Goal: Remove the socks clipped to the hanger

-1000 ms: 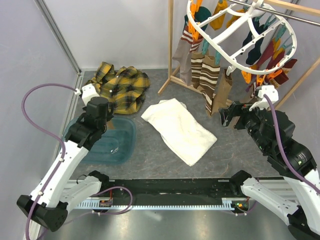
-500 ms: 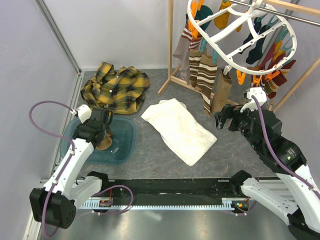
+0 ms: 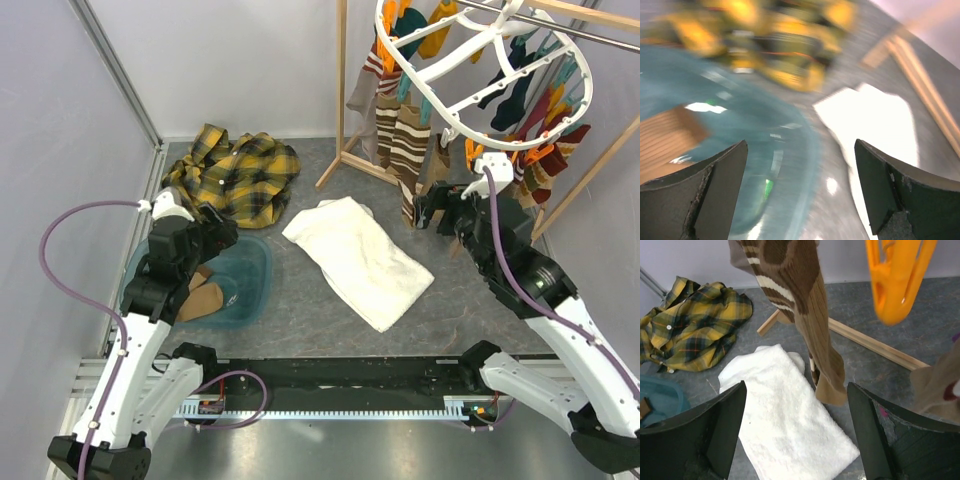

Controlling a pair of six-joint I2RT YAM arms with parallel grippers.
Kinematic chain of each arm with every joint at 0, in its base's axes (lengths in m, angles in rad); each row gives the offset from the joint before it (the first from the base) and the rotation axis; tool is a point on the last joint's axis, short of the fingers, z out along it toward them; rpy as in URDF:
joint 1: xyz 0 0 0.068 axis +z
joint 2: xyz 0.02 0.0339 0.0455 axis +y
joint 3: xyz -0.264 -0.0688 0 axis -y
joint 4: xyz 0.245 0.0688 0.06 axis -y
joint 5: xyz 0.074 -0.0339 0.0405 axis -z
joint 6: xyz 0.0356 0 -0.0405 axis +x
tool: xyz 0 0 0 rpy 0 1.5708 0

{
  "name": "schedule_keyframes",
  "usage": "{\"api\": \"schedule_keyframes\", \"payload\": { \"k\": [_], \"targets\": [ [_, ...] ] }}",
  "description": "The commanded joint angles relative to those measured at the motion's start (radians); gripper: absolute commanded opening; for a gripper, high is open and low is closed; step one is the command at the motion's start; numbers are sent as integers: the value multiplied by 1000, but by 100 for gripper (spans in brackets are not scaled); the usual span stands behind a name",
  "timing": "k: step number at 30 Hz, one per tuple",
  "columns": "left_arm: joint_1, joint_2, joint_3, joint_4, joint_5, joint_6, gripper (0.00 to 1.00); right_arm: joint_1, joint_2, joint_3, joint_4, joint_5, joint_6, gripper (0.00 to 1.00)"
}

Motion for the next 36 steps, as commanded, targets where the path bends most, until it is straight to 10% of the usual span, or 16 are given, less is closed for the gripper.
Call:
{"api": "schedule_keyframes", "payload": {
  "k": [1,11,21,36],
  "targets": [
    [-15,-21,-50,206,393,169,94,-1,34,-1,145,65,-31,89],
    [-118,16,-94,357,716,217,93,-1,39,-136,349,243,-162,77],
    [-305,83,-30,450,645,226,92,1,68,-13,253,73,-105,0],
    [-637,543,406,618,475,389,95,-2,23,130,147,-185,128,0]
  ]
}}
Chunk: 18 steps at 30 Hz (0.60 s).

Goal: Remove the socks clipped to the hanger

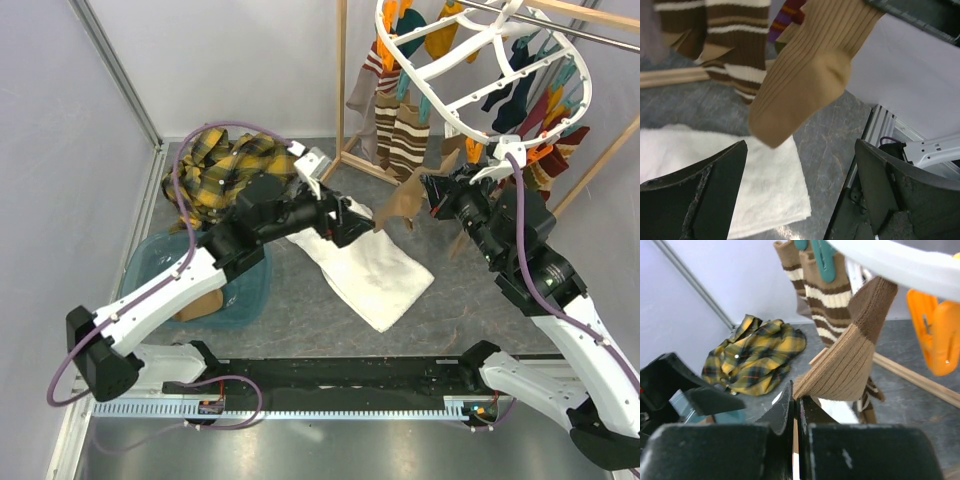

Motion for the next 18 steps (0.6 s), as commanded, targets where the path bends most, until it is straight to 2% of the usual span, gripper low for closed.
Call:
{"api": "schedule_keyframes", "payload": {
  "k": [1,7,14,17,18],
  "targets": [
    [-88,100,123,82,-54,128,95,-1,-20,40,-11,-72,76,0],
    [-174,214,229,104,-147,225,95,-1,-33,11,-4,-75,98,0],
    [-186,332,326,115,-178,240,95,-1,-50,-3,-3,-108,150,0],
    [-205,380,358,122,-178,256,92,-1,-51,-17,-1,-88,139,0],
    [-213,398,365,122,-180,259,87,1,-48,-19,-6,-74,133,0]
  ]
}}
